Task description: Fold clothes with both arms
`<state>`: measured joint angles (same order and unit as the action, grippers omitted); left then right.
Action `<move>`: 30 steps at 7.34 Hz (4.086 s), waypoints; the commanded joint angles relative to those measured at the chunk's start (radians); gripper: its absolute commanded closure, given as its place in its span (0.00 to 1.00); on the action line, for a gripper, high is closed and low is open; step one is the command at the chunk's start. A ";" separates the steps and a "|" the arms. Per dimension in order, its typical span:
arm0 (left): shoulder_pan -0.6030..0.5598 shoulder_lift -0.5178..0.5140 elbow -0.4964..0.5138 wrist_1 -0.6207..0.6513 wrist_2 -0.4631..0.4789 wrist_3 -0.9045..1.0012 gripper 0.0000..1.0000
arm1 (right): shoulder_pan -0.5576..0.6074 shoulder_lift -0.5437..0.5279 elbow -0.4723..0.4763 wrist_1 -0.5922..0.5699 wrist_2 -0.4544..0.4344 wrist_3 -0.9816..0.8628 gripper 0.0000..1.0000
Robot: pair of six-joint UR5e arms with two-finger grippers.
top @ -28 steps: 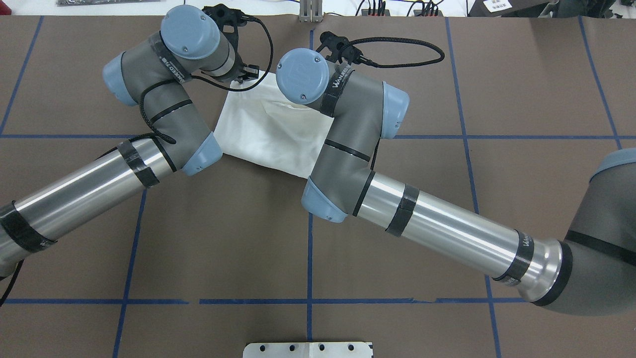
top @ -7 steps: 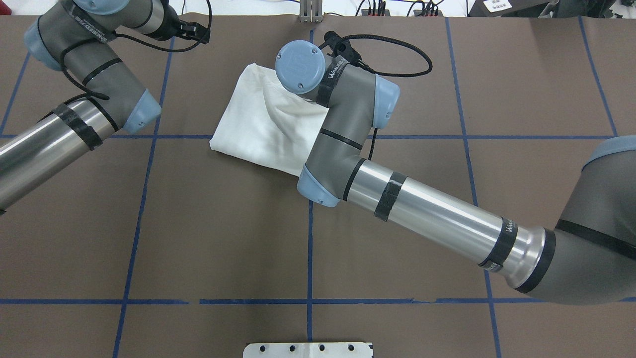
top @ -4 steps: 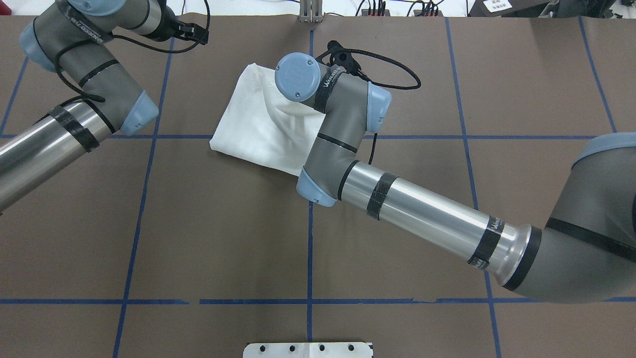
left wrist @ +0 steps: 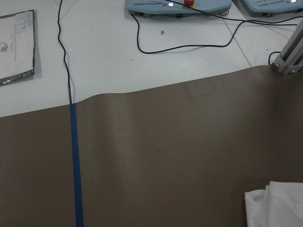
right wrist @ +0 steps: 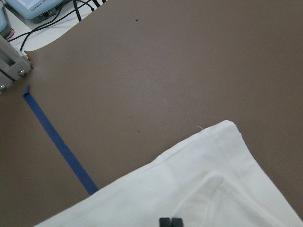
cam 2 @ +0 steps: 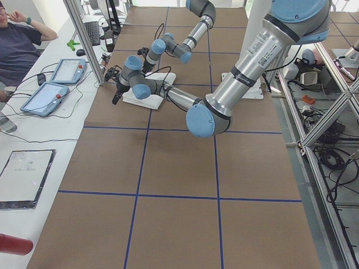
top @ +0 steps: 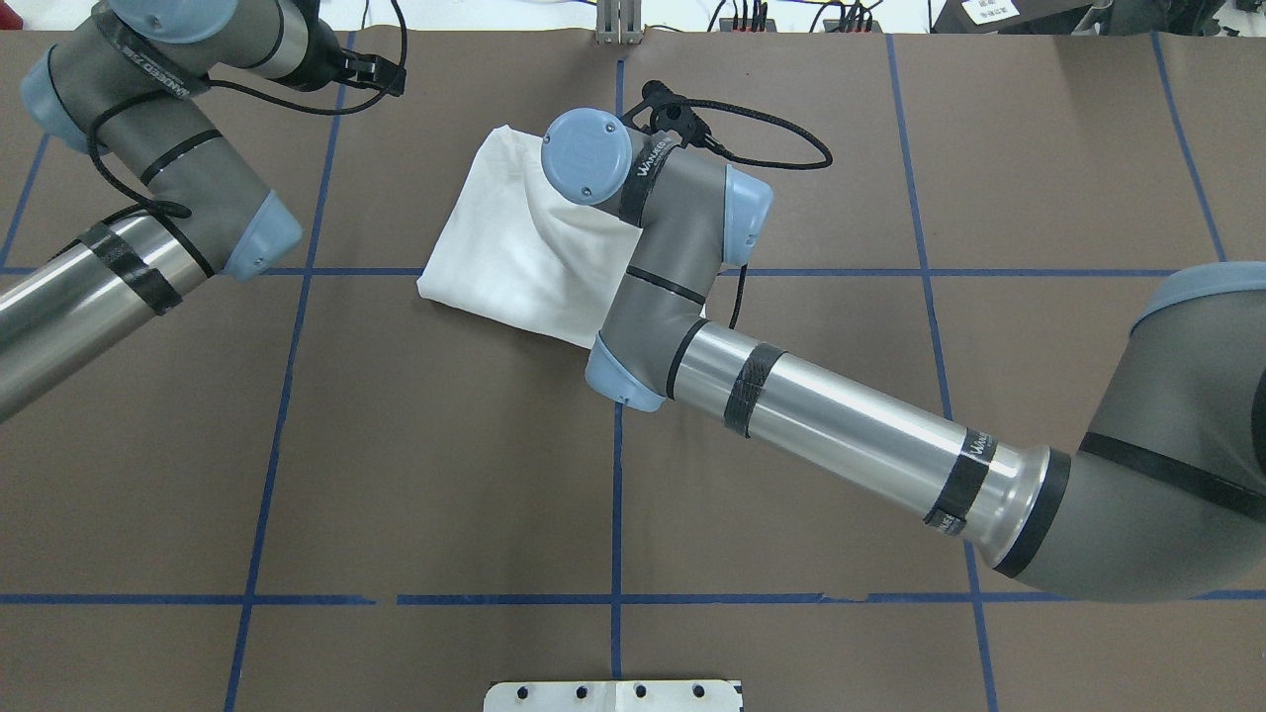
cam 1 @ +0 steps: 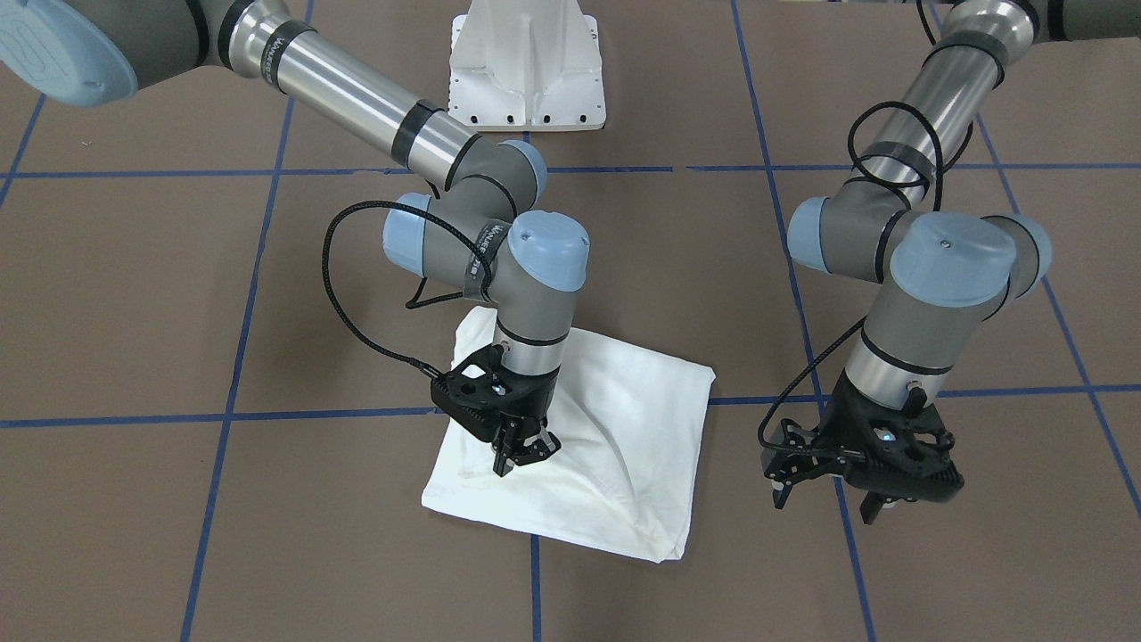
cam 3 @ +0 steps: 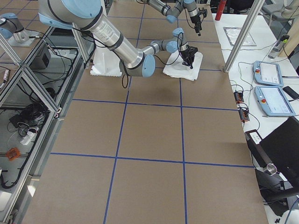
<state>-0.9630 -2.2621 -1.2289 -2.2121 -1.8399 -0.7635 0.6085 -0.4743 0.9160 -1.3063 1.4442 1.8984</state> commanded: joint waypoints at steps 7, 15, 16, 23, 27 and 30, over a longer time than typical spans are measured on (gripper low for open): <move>0.006 0.061 -0.088 0.005 -0.002 -0.010 0.00 | 0.049 0.003 0.012 -0.048 -0.014 -0.252 0.00; -0.337 0.528 -0.518 0.345 -0.336 0.633 0.00 | 0.497 -0.477 0.746 -0.589 0.577 -1.385 0.00; -0.361 0.612 -0.523 0.342 -0.350 0.625 0.00 | 0.589 -0.585 0.791 -0.597 0.643 -1.580 0.00; -0.442 0.780 -0.531 0.402 -0.373 0.622 0.00 | 0.965 -1.254 0.796 -0.294 0.874 -1.978 0.00; -0.484 1.002 -0.658 0.394 -0.530 0.633 0.00 | 0.991 -1.241 0.802 -0.289 0.834 -1.955 0.00; -0.490 0.998 -0.650 0.400 -0.526 0.624 0.00 | 0.988 -1.230 0.799 -0.289 0.811 -1.961 0.00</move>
<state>-1.4487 -1.2610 -1.8773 -1.8161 -2.3678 -0.1331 1.5976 -1.7062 1.7163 -1.5959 2.2617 -0.0605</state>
